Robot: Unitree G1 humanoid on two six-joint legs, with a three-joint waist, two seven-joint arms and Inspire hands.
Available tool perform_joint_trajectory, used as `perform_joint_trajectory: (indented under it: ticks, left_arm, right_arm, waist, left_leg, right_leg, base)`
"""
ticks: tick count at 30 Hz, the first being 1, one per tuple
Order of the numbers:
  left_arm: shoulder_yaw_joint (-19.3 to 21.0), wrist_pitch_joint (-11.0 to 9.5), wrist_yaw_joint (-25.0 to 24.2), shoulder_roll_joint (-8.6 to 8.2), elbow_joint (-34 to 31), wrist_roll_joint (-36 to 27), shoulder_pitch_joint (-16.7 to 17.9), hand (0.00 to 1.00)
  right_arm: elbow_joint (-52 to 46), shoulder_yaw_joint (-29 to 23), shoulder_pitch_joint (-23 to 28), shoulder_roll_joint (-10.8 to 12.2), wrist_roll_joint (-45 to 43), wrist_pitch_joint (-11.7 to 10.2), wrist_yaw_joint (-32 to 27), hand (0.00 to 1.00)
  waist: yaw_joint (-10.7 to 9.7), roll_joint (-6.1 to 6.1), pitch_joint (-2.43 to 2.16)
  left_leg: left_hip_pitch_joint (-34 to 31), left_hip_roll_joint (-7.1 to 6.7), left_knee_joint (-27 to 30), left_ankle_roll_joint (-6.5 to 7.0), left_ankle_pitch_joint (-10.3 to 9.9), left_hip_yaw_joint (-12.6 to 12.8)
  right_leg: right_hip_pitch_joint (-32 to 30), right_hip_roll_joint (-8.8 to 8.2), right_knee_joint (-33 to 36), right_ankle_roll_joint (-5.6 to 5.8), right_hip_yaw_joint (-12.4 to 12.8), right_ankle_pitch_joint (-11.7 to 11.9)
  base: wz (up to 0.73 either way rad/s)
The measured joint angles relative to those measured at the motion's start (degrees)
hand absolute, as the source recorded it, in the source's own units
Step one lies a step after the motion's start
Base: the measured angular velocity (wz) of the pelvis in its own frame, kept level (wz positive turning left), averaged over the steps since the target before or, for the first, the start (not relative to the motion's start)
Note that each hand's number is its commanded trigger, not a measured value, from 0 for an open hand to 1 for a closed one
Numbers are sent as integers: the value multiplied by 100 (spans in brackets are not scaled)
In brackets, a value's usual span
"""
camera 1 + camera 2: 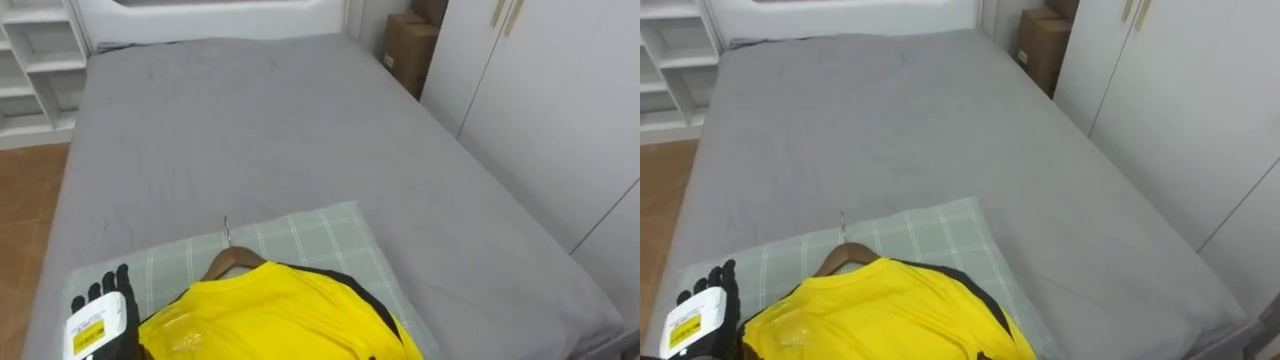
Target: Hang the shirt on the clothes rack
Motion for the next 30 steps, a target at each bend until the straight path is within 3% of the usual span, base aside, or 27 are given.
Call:
perform_joint_trajectory:
  ticks: [5, 7, 16, 30]
  left_arm:
    - [-120, 2, -220, 2, 92, 1, -311, 0]
    - [-145, 7, -261, 2, 96, 118, -370, 0]
    - [-156, 115, -371, 6, 102, 607, -410, 0]
    - [-157, 106, -352, 57, 480, 599, -819, 0]
  right_arm:
    - [-2, 46, -66, -17, 13, 3, 68, 0]
    - [2, 124, -87, -21, 32, 3, 115, 0]
    - [-2, 368, -122, -42, 57, -2, 164, 0]
    - [16, 433, -270, -57, 127, -43, 159, 0]
  waist:
    - [-1, 116, 71]
    - [-4, 138, 76]
    - [-5, 59, 31]
    - [-63, 35, 47]
  left_leg:
    - [-9, 17, -9, -1, 0, 42]
    - [-30, 22, -7, -4, 1, 42]
    - [-173, 30, 92, -8, 4, 41]
    - [-588, 59, 264, -7, 5, 71]
  right_leg:
    - [-34, 16, 26, -14, 18, 10]
    - [-61, 21, 40, -20, 17, 14]
    - [-196, 21, 111, -25, 32, 17]
    - [-580, 16, 208, -41, 18, 80]
  base:
    - [-3]
    - [0]
    - [0]
    - [0]
